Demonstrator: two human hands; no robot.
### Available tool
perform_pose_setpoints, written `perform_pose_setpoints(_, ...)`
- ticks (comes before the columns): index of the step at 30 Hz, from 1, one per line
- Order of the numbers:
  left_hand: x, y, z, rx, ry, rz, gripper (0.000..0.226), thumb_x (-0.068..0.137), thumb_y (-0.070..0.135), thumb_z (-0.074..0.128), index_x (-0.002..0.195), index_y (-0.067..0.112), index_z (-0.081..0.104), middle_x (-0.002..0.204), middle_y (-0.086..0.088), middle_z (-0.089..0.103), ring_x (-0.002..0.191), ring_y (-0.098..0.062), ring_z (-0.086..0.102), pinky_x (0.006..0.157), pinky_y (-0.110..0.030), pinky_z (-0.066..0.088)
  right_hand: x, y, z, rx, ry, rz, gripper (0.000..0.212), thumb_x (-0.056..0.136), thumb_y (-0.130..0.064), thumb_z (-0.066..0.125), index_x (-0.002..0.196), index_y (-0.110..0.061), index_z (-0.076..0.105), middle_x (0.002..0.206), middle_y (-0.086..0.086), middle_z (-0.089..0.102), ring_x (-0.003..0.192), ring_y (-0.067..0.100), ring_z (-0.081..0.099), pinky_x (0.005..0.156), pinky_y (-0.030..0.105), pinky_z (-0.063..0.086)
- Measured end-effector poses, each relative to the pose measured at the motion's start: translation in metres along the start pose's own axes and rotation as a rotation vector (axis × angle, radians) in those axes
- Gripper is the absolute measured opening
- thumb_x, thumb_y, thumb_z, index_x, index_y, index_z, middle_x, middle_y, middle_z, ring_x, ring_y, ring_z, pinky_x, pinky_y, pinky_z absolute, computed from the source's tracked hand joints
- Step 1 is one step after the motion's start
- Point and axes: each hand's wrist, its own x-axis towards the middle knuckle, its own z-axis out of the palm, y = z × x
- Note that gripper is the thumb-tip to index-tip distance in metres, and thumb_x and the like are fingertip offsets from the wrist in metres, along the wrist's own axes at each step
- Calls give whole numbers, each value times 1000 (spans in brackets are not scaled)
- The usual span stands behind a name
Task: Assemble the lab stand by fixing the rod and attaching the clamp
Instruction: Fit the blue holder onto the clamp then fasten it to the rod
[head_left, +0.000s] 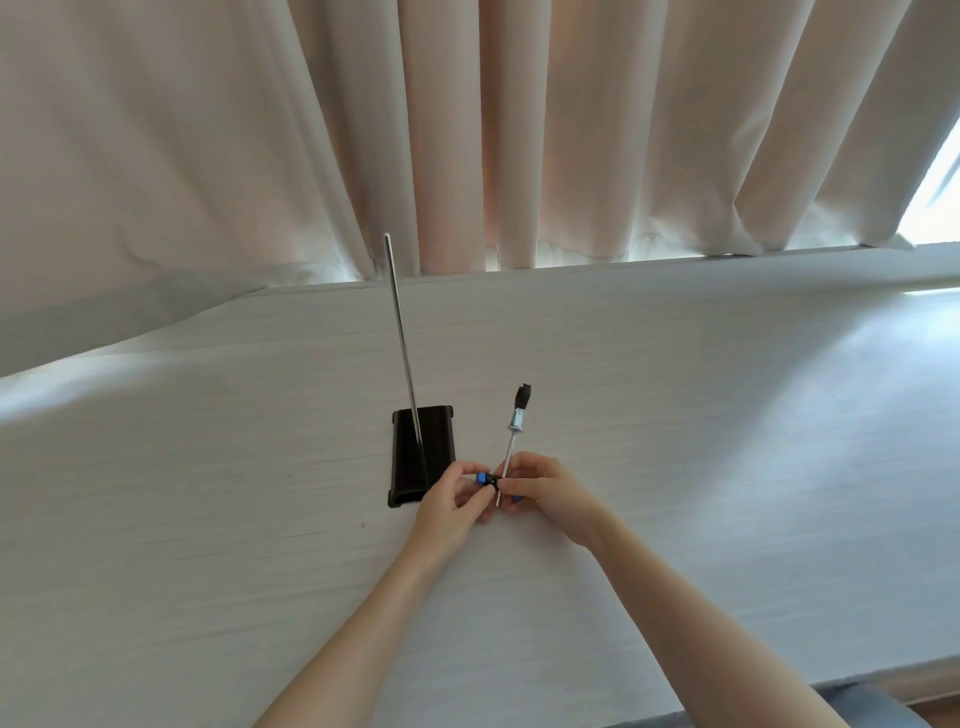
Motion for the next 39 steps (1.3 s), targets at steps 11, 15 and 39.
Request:
perform_pose_setpoints(11,11,5,0,409,-40,145,10,95,19,45,94,11,52,61,5,51,50,-8,45,52,-16,38,0,6,-9,196,-1,-20,10,83,6,60,86,-3,61,79,11,65,71,18,65,78,29,56)
perform_pose_setpoints(15,13,3,0,529,-102,164,9,96,26,41,91,18,42,58,7,48,51,-8,41,55,-25,35,-1,6,-12,250,3,1,19,81,11,60,96,0,59,88,17,62,70,22,68,75,29,59)
perform_pose_setpoints(39,22,9,4,576,-94,-30,46,97,32,37,54,19,48,46,7,46,46,-11,43,57,-30,35,-4,0,-6,-201,125,-55,37,62,4,79,75,-25,60,74,-4,57,70,10,61,58,14,48)
